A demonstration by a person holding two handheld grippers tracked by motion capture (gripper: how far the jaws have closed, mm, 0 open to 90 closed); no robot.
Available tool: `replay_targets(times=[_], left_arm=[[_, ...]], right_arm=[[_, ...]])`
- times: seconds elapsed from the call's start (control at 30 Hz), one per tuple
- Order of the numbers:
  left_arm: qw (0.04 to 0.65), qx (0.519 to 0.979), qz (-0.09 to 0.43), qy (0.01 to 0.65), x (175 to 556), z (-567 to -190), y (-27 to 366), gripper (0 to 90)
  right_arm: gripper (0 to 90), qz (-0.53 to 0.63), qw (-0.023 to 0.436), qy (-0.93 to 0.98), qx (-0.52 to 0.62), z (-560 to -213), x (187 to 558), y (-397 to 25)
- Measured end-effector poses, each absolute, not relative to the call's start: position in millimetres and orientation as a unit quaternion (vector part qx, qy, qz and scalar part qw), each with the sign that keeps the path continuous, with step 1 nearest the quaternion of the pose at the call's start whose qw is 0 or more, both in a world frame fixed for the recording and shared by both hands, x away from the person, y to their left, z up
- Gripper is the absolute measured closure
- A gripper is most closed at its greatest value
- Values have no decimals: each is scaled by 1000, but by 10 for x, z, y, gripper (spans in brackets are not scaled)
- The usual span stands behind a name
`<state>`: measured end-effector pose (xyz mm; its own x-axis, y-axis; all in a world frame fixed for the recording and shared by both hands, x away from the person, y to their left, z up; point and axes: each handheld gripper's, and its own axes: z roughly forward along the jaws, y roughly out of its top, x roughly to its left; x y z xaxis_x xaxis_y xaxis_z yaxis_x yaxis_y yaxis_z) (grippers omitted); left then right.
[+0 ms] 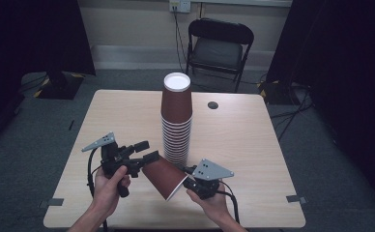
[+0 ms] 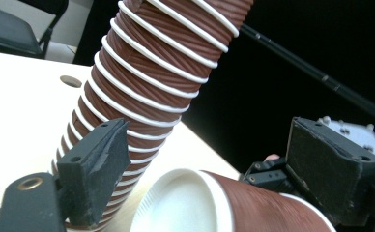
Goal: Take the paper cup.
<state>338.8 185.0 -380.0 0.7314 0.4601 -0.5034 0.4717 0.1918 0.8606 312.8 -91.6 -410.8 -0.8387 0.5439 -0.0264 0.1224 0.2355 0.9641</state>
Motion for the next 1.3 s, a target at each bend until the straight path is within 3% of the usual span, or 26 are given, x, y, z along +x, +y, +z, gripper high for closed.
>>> replay_targets(times=[0.17,0.63,1.3], left_arm=[[676,645,2,357,3385,-3834,1842,150],[605,746,67,271,3247,-3956,1832,153],[534,807,135,211,3167,-4023,1661,155]], right_arm=[[863,565,162,771,245,-4135,3179,-1057],[863,536,107,781,301,-4133,3321,-1344],[862,477,66,823,300,-4142,3371,-1387]])
